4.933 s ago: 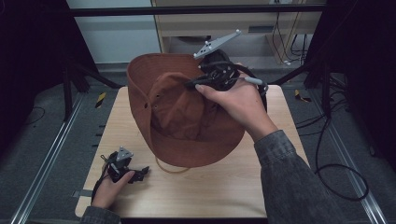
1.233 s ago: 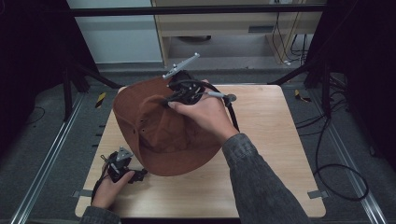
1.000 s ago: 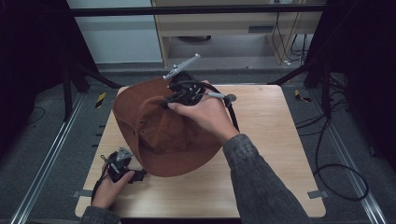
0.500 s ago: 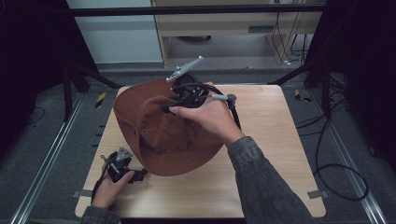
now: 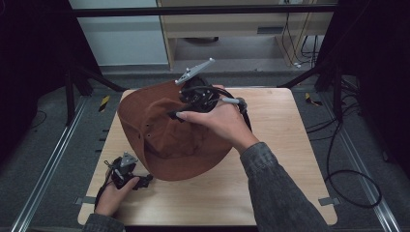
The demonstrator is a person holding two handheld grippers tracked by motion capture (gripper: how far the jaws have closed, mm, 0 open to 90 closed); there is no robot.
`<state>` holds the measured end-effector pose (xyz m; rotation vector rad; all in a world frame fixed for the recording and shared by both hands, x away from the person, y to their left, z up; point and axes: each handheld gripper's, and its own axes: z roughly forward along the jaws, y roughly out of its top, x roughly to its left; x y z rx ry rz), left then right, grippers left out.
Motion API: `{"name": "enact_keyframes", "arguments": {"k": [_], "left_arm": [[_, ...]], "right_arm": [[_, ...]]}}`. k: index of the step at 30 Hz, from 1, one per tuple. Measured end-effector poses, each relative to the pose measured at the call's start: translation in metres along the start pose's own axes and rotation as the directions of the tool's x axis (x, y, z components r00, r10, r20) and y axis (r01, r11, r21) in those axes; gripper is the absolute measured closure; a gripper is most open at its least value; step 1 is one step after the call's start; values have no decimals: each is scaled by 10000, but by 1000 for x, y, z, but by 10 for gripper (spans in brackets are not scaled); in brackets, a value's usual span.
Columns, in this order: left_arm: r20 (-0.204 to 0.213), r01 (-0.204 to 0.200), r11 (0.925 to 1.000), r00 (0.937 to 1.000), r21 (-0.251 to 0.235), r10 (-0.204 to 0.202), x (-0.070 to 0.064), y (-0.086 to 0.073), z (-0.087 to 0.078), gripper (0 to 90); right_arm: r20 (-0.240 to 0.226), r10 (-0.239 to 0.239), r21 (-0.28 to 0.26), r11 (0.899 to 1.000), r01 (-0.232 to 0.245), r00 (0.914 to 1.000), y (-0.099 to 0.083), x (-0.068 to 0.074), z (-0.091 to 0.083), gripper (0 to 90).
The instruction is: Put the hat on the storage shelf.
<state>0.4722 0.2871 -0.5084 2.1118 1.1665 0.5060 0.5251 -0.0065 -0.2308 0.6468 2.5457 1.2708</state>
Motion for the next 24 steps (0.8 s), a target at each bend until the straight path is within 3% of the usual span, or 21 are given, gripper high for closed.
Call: {"name": "enact_keyframes", "arguments": {"k": [3, 17, 24], "left_arm": [[1, 3, 10000, 10000, 1, -3, 0, 0, 0, 0], [1, 3, 10000, 10000, 1, -3, 0, 0, 0, 0], [2, 3, 10000, 10000, 4, -3, 0, 0, 0, 0]], "right_arm": [[83, 94, -58, 9999, -94, 9999, -1, 0, -3, 284], [163, 325, -346, 9989, -319, 9993, -11, -6, -18, 193], [499, 627, -587, 9965, -597, 9968, -28, -14, -39, 124]]}}
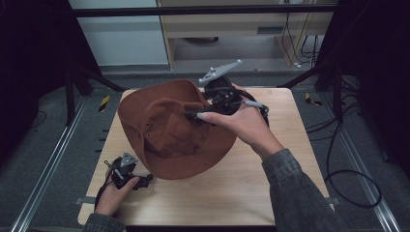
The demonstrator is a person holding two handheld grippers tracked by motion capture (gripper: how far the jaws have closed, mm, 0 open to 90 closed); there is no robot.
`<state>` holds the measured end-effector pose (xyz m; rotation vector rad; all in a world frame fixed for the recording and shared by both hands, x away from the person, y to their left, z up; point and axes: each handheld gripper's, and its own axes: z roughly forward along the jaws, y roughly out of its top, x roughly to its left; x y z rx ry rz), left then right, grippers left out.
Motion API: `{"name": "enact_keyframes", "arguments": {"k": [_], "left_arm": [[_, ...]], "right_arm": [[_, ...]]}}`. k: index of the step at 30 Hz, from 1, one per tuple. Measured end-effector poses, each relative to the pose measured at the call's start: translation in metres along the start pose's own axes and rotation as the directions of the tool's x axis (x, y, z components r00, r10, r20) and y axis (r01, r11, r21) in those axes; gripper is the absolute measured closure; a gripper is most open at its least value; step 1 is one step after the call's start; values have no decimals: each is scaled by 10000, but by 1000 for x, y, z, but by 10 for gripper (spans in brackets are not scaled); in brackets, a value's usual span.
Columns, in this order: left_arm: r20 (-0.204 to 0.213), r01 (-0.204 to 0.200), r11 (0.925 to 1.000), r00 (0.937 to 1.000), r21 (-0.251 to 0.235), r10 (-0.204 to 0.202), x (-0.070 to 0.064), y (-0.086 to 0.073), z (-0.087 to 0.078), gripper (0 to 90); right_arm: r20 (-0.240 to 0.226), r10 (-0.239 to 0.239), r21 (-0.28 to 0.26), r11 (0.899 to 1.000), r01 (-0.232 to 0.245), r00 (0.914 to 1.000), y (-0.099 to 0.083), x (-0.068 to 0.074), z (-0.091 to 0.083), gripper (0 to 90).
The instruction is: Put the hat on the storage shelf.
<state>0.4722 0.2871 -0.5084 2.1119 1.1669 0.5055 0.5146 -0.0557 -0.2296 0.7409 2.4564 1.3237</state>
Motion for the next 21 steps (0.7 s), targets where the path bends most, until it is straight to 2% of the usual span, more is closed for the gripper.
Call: {"name": "enact_keyframes", "arguments": {"k": [6, 11, 15, 21], "left_arm": [[-18, 10, 10000, 10000, -46, -10, 0, 0, 0, 0], [-16, 10, 10000, 10000, -46, -10, 0, 0, 0, 0], [-10, -10, 10000, 10000, -55, 10, 0, 0, 0, 0], [6, 25, 10000, 10000, -55, -25, -1, 0, 0, 0]], "right_arm": [[542, 462, -348, 9984, -443, 9975, -21, -17, -23, 90], [741, 732, -583, 9959, -690, 9946, -32, -26, -36, 87], [1165, 1071, -832, 9917, -978, 9874, -47, -35, -51, 98], [1453, 1282, -822, 9897, -1172, 9810, -61, -45, -63, 94]]}}
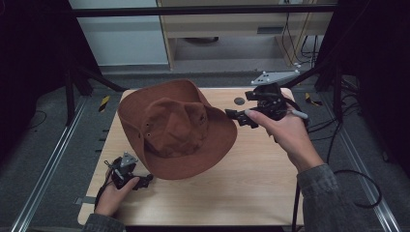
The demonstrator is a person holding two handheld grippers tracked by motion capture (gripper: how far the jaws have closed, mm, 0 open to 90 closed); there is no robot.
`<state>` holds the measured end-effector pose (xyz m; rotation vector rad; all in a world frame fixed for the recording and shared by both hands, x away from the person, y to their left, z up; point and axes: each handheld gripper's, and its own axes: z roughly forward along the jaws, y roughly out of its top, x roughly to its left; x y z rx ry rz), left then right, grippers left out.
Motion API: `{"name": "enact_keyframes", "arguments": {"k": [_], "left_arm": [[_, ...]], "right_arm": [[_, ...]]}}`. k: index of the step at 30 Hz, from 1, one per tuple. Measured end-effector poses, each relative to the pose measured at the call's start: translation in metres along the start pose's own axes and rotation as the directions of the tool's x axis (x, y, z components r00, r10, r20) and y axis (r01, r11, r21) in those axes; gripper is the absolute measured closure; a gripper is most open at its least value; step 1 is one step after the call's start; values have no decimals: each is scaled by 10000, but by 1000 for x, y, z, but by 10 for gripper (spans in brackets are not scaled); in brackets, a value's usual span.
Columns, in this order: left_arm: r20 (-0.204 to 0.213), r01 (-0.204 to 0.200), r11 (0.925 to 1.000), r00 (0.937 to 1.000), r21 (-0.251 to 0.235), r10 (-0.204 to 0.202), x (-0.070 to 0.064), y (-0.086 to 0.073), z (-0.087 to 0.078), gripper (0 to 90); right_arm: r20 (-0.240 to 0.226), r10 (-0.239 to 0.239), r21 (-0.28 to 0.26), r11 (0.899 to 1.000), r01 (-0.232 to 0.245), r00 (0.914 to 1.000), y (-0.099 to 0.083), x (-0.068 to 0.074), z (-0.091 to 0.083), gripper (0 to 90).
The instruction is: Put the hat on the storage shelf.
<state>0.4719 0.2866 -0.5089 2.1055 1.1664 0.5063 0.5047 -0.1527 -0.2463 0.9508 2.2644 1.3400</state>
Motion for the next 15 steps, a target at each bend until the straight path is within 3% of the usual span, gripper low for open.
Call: {"name": "enact_keyframes", "arguments": {"k": [9, 15], "left_arm": [[-8, -73, 10000, 10000, 29, 73, 0, 0, 0, 0], [-9, -68, 10000, 10000, 25, 68, 0, 0, 0, 0]], "right_arm": [[536, 316, -102, 9995, -311, 9981, -25, -19, -17, 95], [1013, 604, -163, 9981, -591, 9930, -52, -34, -31, 97]]}}
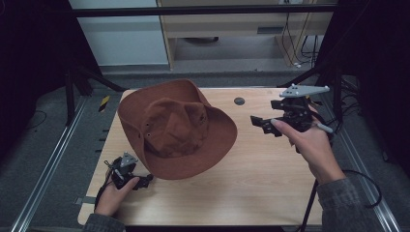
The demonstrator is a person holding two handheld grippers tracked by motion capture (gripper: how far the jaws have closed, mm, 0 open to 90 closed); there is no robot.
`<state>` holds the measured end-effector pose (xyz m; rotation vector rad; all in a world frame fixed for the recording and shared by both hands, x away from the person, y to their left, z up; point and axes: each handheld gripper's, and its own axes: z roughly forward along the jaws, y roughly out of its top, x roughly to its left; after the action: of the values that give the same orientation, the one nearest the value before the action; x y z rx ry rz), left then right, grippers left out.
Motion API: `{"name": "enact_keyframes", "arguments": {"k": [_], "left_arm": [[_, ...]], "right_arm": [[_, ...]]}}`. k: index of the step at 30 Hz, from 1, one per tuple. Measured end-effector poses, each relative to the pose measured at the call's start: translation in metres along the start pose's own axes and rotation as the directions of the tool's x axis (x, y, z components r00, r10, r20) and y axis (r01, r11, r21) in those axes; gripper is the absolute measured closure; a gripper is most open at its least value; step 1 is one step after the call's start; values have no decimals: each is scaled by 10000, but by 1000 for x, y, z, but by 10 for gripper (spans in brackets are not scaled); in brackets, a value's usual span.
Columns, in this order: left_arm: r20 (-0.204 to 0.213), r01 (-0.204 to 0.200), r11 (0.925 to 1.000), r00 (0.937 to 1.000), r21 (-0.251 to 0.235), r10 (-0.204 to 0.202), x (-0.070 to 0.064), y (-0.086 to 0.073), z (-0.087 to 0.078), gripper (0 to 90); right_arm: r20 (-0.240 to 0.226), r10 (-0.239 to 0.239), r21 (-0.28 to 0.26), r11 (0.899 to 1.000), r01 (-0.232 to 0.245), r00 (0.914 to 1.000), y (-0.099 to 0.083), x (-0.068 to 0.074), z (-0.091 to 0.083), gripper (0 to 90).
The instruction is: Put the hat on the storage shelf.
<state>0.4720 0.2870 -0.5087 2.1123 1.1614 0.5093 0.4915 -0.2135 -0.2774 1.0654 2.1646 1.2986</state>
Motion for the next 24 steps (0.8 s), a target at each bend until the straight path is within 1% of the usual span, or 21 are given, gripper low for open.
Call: {"name": "enact_keyframes", "arguments": {"k": [1, 2, 3, 4, 5, 6, 8, 9, 10, 11, 12, 13, 14, 16, 17, 18, 19, 20, 21, 22, 24], "left_arm": [[-2, -3, 10000, 10000, 1, 3, 0, 0, 0, 0], [-3, -4, 10000, 10000, -1, 4, 0, 0, 0, 0], [-1, -2, 10000, 10000, 0, 2, 0, 0, 0, 0], [-1, -3, 10000, 10000, 0, 3, 0, 0, 0, 0], [-1, -3, 10000, 10000, 0, 3, 0, 0, 0, 0], [-1, -2, 10000, 10000, 1, 2, 0, 0, 0, 0], [0, -4, 10000, 10000, 1, 4, 0, 0, 0, 0], [-1, -2, 10000, 10000, -2, 2, 0, 0, 0, 0], [-1, -2, 10000, 10000, -2, 2, 0, 0, 0, 0], [0, 1, 10000, 10000, -3, -1, 0, 0, 0, 0], [-1, -4, 10000, 10000, 2, 4, 0, 0, 0, 0], [-1, -4, 10000, 10000, 2, 4, 0, 0, 0, 0], [1, -1, 10000, 10000, -3, 1, 0, 0, 0, 0], [1, 1, 10000, 10000, -3, -1, 0, 0, 0, 0], [0, -1, 10000, 10000, 1, 1, 0, 0, 0, 0], [0, -1, 10000, 10000, 1, 1, 0, 0, 0, 0], [-3, -3, 10000, 10000, -1, 3, 0, 0, 0, 0], [-2, -1, 10000, 10000, -1, 1, 0, 0, 0, 0], [-2, -1, 10000, 10000, -1, 1, 0, 0, 0, 0], [-4, -1, 10000, 10000, -3, 1, 0, 0, 0, 0], [-1, -3, 10000, 10000, 2, 3, 0, 0, 0, 0]], "right_arm": [[45, 69, 10, 10000, -69, 10000, -3, -2, -1, 97], [256, 129, 16, 9999, -130, 9996, -15, -8, -3, 98], [256, 129, 16, 9999, -130, 9996, -15, -8, -3, 98], [348, 239, 51, 9997, -241, 9991, -25, -12, -3, 96], [348, 239, 51, 9997, -241, 9991, -25, -12, -3, 96], [392, 274, 61, 9996, -277, 9989, -29, -14, -2, 96], [531, 488, 202, 9985, -499, 9974, -45, -19, 3, 97], [609, 515, 234, 9983, -531, 9968, -51, -20, 5, 98], [609, 515, 234, 9983, -531, 9968, -51, -20, 5, 98], [684, 568, 284, 9979, -589, 9960, -61, -22, 11, 101], [746, 576, 336, 9976, -603, 9955, -66, -22, 13, 104], [746, 576, 336, 9976, -603, 9955, -66, -22, 13, 104], [804, 611, 469, 9968, -650, 9949, -77, -22, 20, 105], [793, 616, 511, 9965, -658, 9949, -80, -23, 22, 105], [797, 712, 643, 9950, -764, 9943, -90, -23, 27, 106], [797, 712, 643, 9950, -764, 9943, -90, -23, 27, 106], [820, 725, 888, 9929, -797, 9940, -101, -22, 33, 100], [820, 725, 888, 9929, -797, 9940, -101, -22, 33, 100], [834, 705, 1037, 9915, -790, 9940, -104, -22, 35, 99], [908, 712, 1292, 9882, -826, 9933, -112, -21, 40, 100], [889, 741, 1355, 9871, -857, 9933, -116, -20, 43, 100]]}}
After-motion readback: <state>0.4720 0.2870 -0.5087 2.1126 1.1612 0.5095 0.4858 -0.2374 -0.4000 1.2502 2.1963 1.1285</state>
